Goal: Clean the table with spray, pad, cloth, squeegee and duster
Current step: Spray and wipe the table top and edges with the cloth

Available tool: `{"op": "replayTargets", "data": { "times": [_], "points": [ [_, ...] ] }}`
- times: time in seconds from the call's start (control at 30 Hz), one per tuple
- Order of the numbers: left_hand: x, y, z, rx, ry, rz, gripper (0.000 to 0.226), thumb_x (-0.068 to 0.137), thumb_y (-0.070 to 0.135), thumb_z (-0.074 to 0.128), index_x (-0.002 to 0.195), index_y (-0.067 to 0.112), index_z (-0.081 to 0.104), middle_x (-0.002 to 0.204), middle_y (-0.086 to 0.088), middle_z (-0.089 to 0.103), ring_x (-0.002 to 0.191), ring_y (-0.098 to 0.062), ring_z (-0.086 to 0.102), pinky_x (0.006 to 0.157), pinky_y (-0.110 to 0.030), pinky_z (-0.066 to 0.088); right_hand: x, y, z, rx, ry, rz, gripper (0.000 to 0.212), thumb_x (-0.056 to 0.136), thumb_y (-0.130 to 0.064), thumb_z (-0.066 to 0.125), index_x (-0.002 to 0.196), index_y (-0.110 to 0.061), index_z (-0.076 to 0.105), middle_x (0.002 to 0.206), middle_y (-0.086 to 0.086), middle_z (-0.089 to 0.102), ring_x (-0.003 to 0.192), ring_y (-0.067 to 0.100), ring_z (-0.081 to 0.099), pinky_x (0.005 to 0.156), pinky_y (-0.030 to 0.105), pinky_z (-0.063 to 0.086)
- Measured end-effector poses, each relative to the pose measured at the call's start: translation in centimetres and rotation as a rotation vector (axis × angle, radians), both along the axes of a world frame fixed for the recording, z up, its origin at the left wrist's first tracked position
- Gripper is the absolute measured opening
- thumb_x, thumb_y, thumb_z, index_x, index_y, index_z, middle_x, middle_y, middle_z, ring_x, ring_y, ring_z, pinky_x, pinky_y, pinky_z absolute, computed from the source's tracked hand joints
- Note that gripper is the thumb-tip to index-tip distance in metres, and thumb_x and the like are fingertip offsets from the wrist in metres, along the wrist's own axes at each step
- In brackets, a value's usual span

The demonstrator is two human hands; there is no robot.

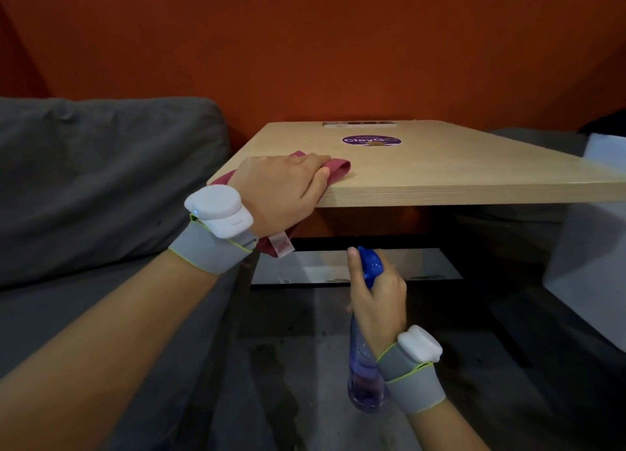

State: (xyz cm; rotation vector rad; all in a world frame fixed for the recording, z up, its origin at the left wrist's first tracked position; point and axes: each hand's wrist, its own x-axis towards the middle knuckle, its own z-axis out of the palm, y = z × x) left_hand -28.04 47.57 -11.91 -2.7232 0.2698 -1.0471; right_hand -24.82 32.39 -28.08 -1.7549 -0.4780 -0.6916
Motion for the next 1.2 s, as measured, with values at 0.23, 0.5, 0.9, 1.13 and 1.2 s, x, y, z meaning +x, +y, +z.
{"op": "replayTargets", "data": {
  "times": [0.23, 0.5, 0.9, 1.13, 1.2],
  "points": [
    [0.9, 2.3, 3.7, -0.195, 0.494, -0.039, 0.056, 0.083, 0.072, 0.034, 0.129, 0.041, 0.043, 0.133, 0.017, 0.053, 0.104, -0.003, 0.049, 0.089, -0.024, 0.032, 1.1, 0.1, -1.4, -0.04, 0.056, -0.007, 0.039, 0.093, -0.058, 0.039, 0.075, -0.023, 0.046, 0.063, -0.004, 0.048, 0.056, 0.019, 0.055, 0.055, 0.023, 0.042],
    [2.0, 3.1, 4.5, -0.229, 0.753, -0.042, 0.058, 0.089, 0.07, 0.025, 0.142, 0.046, 0.025, 0.159, 0.015, 0.01, 0.144, -0.009, 0.016, 0.117, -0.035, 0.014, -0.8, 0.5, 1.9, -0.107, 0.211, 0.07, 0.043, 0.093, -0.051, 0.046, 0.082, -0.01, 0.057, 0.07, -0.004, 0.048, 0.063, 0.013, 0.047, 0.06, 0.025, 0.036],
    [0.8, 1.2, 5.1, -0.38, 0.598, -0.057, 0.058, 0.092, 0.044, 0.03, 0.134, 0.013, 0.054, 0.132, -0.009, 0.05, 0.109, -0.03, 0.057, 0.094, -0.04, 0.048, -3.8, -3.8, 15.6, -0.161, 0.305, 0.157, 0.047, 0.093, -0.057, 0.045, 0.083, -0.012, 0.056, 0.073, -0.002, 0.053, 0.065, 0.018, 0.051, 0.061, 0.033, 0.042],
    [0.6, 2.1, 6.7, -0.22, 0.891, 0.081, 0.064, 0.09, 0.058, 0.008, 0.151, 0.037, 0.005, 0.159, 0.008, 0.012, 0.147, -0.016, 0.007, 0.117, -0.038, 0.015, -1.8, -8.4, 24.0, -0.249, 0.442, 0.097, 0.042, 0.089, -0.06, 0.043, 0.076, -0.02, 0.045, 0.062, -0.009, 0.041, 0.057, 0.015, 0.039, 0.055, 0.028, 0.033],
    [0.8, 1.0, 7.2, -0.242, 0.902, 0.153, 0.066, 0.088, 0.06, 0.005, 0.15, 0.037, 0.002, 0.16, 0.009, 0.004, 0.148, -0.015, 0.001, 0.118, -0.036, 0.01, -0.5, -9.1, 26.0, -0.275, 0.462, 0.075, 0.046, 0.089, -0.06, 0.042, 0.075, -0.016, 0.046, 0.061, -0.009, 0.04, 0.057, 0.016, 0.039, 0.055, 0.03, 0.035]
  ]
}}
